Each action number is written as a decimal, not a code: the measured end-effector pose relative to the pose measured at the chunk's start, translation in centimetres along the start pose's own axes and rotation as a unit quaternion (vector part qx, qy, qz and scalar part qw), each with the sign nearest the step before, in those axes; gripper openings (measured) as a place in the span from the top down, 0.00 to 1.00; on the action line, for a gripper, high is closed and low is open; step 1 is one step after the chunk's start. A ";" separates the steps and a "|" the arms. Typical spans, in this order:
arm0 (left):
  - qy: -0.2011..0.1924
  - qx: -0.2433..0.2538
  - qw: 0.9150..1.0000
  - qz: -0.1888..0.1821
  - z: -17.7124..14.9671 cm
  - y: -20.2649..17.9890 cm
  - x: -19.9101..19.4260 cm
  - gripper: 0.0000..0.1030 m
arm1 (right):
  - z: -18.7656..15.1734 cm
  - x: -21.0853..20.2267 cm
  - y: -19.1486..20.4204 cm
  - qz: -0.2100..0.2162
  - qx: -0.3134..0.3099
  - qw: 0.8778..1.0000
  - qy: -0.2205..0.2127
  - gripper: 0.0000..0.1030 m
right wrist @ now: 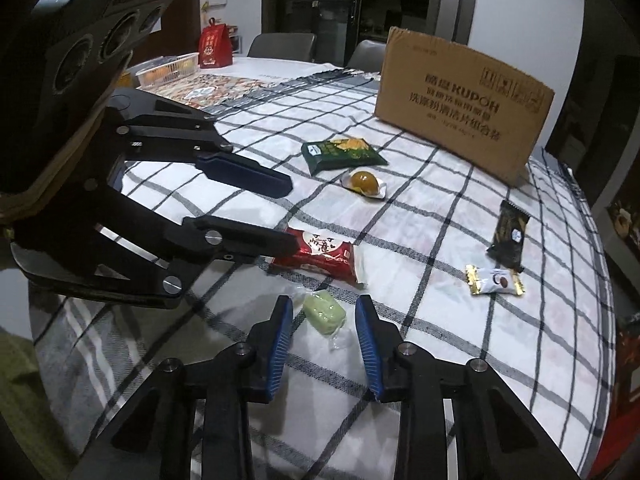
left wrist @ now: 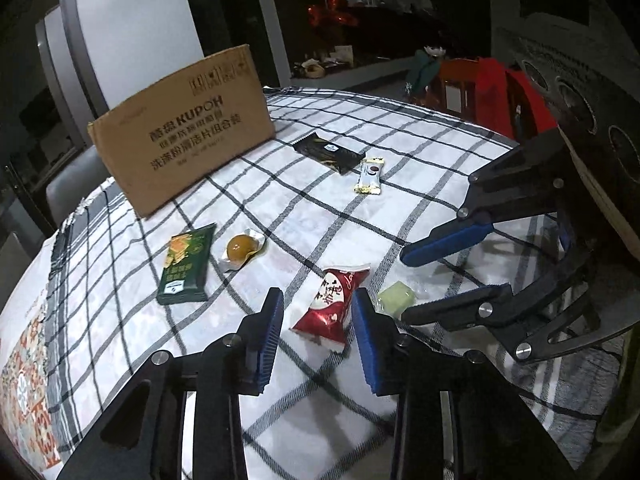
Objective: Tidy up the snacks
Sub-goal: 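Grasp the red packet with the left tool while the right tool grasps the light green candy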
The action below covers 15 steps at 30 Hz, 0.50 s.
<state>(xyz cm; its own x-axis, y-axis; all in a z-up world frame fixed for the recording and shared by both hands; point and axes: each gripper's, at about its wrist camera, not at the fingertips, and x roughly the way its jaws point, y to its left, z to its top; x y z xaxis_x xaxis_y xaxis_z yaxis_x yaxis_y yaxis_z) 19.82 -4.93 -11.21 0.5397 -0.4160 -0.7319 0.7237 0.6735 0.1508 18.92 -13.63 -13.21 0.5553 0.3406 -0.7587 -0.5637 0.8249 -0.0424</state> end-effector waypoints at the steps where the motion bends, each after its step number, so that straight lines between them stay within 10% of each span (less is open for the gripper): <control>1: 0.001 0.000 1.000 -0.003 0.1 0.0 0.2 0.66 | 0.0 0.2 -0.1 0.002 0.000 1.000 0.001 0.67; 15: 0.028 -0.025 0.998 -0.053 0.2 0.8 3.2 0.70 | 0.2 2.1 -0.9 0.037 0.003 0.999 0.017 0.72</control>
<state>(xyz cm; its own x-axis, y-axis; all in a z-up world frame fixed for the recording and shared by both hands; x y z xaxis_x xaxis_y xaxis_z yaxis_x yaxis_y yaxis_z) 22.20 -5.90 -13.34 0.4351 -0.4518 -0.7788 0.7524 0.6575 0.0389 20.70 -13.60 -14.69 0.4908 0.3849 -0.7817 -0.5992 0.8004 0.0179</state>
